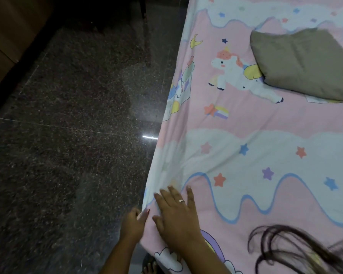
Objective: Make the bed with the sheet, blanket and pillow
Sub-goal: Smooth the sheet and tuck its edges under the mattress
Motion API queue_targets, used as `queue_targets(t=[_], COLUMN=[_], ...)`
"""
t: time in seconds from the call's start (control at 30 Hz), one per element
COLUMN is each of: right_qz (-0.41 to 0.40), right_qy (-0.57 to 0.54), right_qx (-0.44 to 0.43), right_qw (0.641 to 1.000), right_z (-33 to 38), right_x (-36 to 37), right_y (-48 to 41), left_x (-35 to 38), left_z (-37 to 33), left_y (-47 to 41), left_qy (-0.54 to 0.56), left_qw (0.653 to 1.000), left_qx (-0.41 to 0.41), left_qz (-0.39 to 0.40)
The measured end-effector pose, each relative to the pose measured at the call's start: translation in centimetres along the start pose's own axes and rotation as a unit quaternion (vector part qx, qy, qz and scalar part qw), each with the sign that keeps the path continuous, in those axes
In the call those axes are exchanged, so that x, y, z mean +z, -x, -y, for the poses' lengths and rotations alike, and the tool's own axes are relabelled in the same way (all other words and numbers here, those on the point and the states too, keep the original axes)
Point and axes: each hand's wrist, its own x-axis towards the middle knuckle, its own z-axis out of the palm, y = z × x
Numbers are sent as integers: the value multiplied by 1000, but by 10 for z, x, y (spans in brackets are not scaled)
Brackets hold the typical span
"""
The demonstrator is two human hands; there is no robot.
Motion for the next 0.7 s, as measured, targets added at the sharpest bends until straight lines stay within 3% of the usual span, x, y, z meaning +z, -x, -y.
queue_targets(t=[0.17,0.27,0.33,0.4,0.47,0.53,0.6,0.7], right_qz=[-107,-81,-58,-31,-17,-23,-78,-128], right_qy=[-50,-11,-5,-4,-16,-61,-103,-71], right_qx=[99,185,186,136,27,-43,15,227], right_qw=[988,979,981,990,999,997,991,963], right_z=[-36,-53,-49,-41,-39,-55,-85,-129], right_x=[-26,-20,-11,-6,-11,-19,-22,-18], right_y=[-28,-25,-18,-16,-18,-24,-24,-9], left_x=[-6,-12,-17,-21,-21,-19,-16,-10], left_z=[1,14,21,17,16,12,-7,-35], left_y=[32,35,33,37,37,33,37,43], left_qy=[170,181,99,-42,-170,-227,-191,-102], left_qw=[977,982,991,997,984,971,980,988], left_qx=[-46,-56,-67,-45,-61,-77,-52,54], left_qz=[123,5,-64,-40,6,25,-16,-100])
